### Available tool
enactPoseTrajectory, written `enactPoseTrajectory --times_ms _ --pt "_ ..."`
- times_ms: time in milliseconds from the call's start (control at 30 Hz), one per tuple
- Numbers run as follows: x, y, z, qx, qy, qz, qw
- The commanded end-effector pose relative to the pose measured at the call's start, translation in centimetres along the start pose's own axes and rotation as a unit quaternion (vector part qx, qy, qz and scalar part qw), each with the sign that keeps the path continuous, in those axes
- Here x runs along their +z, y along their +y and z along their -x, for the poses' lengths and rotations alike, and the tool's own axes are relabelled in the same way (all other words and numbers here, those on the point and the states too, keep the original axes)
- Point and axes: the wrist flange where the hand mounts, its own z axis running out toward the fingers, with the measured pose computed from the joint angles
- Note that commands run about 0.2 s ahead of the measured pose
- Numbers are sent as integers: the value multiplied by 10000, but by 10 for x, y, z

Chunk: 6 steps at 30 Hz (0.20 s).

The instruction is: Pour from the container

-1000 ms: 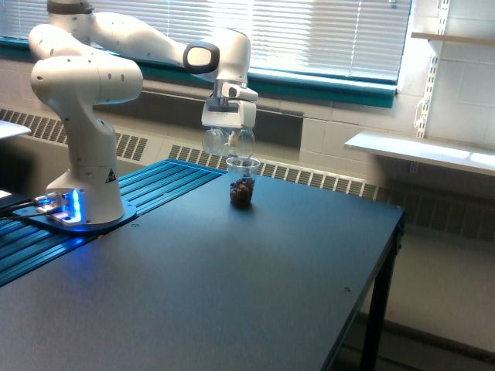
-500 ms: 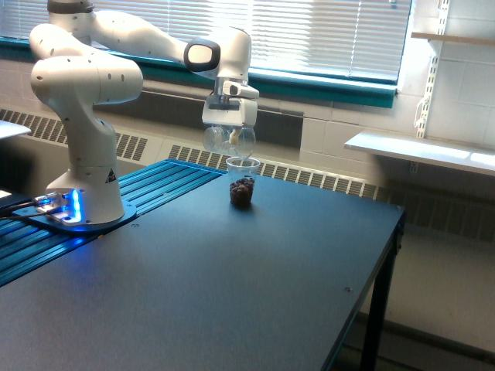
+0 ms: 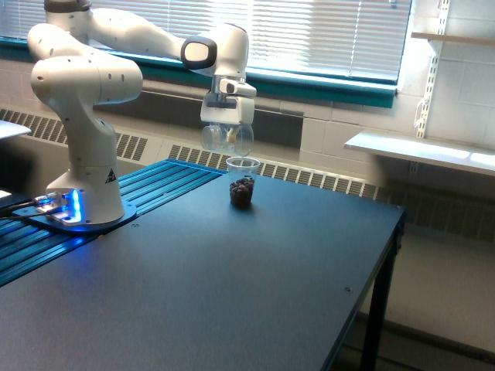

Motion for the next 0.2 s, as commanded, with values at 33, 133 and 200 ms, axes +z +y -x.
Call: enactPoseTrajectory --times_ms 33,133,200 --pt "-5 2 5 60 109 -108 9999" --pt "-6 5 6 110 172 -137 9997" --pt "-6 5 7 111 176 -142 9997"
